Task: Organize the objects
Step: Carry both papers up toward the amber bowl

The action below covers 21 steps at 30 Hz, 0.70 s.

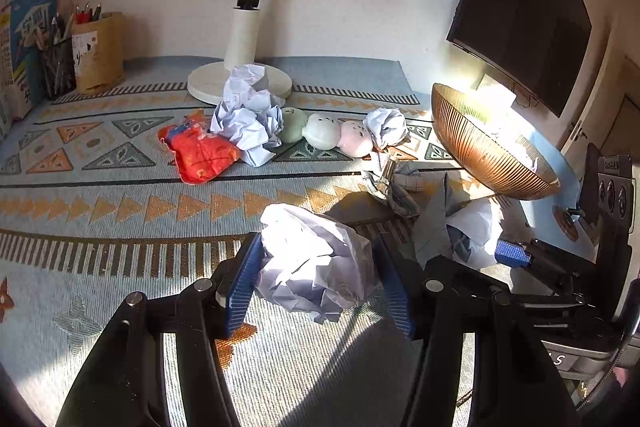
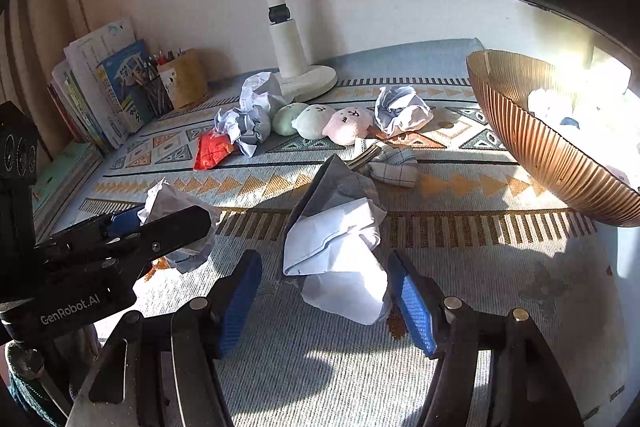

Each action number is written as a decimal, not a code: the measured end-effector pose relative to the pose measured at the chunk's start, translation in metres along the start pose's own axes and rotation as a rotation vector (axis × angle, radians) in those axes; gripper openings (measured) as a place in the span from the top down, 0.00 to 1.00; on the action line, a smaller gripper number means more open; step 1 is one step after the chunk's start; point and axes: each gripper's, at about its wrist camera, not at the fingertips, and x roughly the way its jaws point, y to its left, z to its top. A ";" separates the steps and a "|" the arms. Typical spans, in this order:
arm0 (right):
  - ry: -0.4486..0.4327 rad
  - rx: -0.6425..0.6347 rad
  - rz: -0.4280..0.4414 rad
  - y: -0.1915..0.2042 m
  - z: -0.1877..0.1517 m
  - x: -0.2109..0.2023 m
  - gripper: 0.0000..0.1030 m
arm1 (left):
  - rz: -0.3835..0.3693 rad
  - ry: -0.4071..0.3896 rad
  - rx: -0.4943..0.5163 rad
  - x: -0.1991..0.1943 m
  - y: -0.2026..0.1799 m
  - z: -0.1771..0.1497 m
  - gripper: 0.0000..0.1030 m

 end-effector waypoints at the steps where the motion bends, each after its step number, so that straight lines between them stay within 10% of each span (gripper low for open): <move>1: 0.001 0.009 0.001 -0.002 0.000 0.000 0.38 | 0.001 0.001 0.004 0.000 -0.001 0.000 0.47; 5: 0.008 0.036 -0.003 -0.005 0.002 0.003 0.38 | -0.002 -0.006 0.010 -0.001 -0.001 -0.001 0.46; 9: -0.001 0.010 0.023 -0.001 0.001 0.002 0.63 | -0.010 -0.009 0.003 -0.001 0.000 -0.001 0.46; 21: -0.040 -0.032 0.033 0.005 -0.001 -0.006 0.65 | 0.025 -0.013 0.042 -0.001 -0.008 -0.003 0.46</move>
